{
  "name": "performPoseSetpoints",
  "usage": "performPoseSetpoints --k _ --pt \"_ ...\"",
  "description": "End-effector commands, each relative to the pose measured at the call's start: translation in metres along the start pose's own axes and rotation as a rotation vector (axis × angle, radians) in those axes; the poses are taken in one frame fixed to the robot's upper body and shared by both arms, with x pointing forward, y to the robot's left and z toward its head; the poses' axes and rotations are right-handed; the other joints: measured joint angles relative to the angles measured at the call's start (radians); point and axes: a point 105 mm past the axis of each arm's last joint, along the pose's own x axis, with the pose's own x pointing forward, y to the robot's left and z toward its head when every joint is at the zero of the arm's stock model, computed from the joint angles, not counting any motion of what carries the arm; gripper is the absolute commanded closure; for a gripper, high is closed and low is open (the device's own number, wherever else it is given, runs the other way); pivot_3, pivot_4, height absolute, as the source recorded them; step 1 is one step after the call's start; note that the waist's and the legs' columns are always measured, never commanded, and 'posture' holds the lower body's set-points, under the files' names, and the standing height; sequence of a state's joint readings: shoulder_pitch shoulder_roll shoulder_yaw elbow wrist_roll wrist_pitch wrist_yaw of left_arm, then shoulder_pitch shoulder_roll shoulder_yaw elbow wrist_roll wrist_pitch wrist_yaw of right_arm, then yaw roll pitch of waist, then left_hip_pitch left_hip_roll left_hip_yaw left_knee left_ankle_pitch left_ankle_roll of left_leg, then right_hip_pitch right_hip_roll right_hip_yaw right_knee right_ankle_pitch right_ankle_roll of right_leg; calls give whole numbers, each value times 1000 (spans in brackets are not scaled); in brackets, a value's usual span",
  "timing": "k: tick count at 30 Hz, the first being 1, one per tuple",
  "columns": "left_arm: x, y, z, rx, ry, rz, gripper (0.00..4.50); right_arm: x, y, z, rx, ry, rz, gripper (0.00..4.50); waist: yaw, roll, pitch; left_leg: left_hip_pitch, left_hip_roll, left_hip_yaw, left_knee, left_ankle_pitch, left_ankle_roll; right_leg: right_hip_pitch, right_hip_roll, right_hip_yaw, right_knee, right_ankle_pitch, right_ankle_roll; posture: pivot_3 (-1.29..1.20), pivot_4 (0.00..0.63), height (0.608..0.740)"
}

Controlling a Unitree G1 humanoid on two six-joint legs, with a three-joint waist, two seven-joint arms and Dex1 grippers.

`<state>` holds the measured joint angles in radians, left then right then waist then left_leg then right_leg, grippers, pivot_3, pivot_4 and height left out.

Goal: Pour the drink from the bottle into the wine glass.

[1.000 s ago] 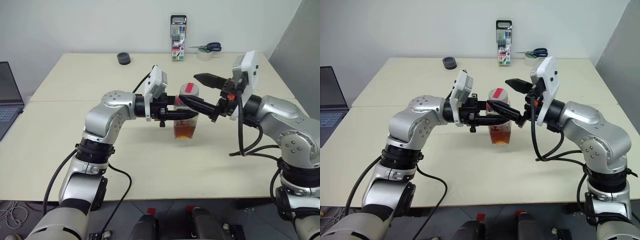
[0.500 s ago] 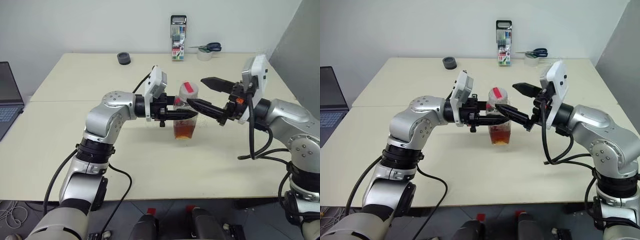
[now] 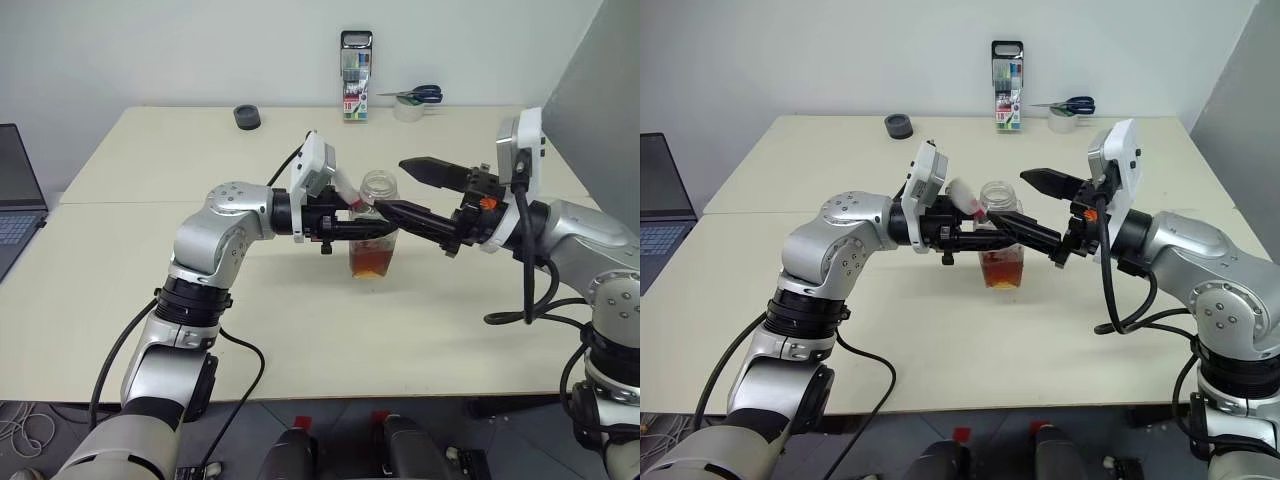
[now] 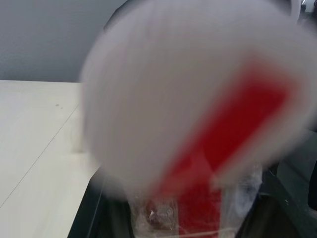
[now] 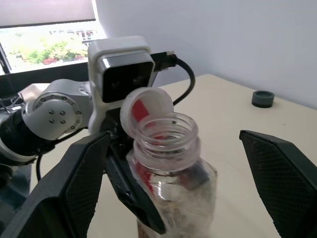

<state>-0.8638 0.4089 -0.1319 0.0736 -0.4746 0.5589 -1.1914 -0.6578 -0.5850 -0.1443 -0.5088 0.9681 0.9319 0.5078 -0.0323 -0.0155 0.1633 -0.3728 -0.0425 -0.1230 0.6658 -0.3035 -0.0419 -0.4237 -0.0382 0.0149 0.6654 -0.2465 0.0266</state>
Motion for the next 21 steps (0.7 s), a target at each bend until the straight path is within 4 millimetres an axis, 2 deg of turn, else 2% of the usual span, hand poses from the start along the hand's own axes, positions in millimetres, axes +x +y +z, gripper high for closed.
performPoseSetpoints --k 1,6,21 --pt "1 -5 15 63 -35 -21 2686 6 5 15 -34 -51 13 48 0 0 0 0 0 0 0 0 0 0 0 0 0 0 0 0 150 740" --pt "0 -5 15 62 -33 -15 2686 6 0 13 -39 -44 -9 48 1 0 0 0 -1 0 0 0 0 0 0 0 0 0 0 0 150 740" --pt "0 -4 16 63 -31 -16 2686 5 2 12 -37 -43 -3 48 1 0 0 0 0 0 0 0 0 0 0 0 0 0 0 0 150 740"
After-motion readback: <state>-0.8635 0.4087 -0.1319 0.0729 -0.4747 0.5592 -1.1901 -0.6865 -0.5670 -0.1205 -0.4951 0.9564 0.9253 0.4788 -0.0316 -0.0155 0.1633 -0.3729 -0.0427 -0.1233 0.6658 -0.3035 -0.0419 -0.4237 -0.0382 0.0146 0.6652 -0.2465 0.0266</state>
